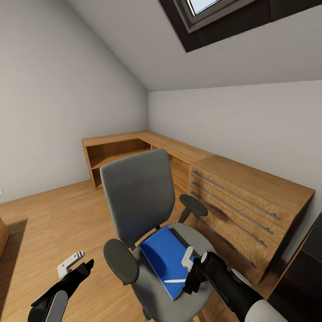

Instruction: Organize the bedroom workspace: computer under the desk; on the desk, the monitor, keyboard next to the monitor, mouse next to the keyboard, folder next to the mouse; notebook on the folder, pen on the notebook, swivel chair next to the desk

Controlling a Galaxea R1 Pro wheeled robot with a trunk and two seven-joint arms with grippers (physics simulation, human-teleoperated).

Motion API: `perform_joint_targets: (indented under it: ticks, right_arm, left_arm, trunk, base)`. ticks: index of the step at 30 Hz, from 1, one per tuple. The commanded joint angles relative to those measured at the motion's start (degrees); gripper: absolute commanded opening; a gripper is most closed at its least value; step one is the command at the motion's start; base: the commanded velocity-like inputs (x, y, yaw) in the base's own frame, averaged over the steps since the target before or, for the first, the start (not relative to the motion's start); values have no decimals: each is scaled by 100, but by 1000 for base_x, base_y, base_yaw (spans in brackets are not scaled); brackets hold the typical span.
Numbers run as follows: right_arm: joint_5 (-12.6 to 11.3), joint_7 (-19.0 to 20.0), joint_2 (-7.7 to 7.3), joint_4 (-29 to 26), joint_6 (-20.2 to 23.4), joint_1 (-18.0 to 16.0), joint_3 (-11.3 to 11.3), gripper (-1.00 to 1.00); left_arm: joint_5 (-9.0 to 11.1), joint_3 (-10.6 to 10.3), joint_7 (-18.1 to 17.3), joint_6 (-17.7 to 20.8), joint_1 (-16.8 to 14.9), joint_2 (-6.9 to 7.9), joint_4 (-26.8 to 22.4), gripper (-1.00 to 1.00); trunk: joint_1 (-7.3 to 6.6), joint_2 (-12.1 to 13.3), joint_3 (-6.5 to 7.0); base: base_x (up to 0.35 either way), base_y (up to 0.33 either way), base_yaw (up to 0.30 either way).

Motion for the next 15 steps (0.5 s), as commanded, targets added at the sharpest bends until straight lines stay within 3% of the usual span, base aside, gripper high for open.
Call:
perform_joint_targets:
  ticks: [1, 15]
  right_arm:
    - [60, 28, -4, -11, 9, -5, 4, 100]
    - [60, -137, 3, -14, 26, -5, -49, 100]
  left_arm:
    - [61, 7, 39, 27, -4, -4, -9, 100]
    - [62, 7, 39, 33, -4, -4, -9, 100]
  trunk:
    - [-1, -3, -6]
    - [-1, -3, -6]
  base:
    - [0, 0, 0]
    - [0, 0, 0]
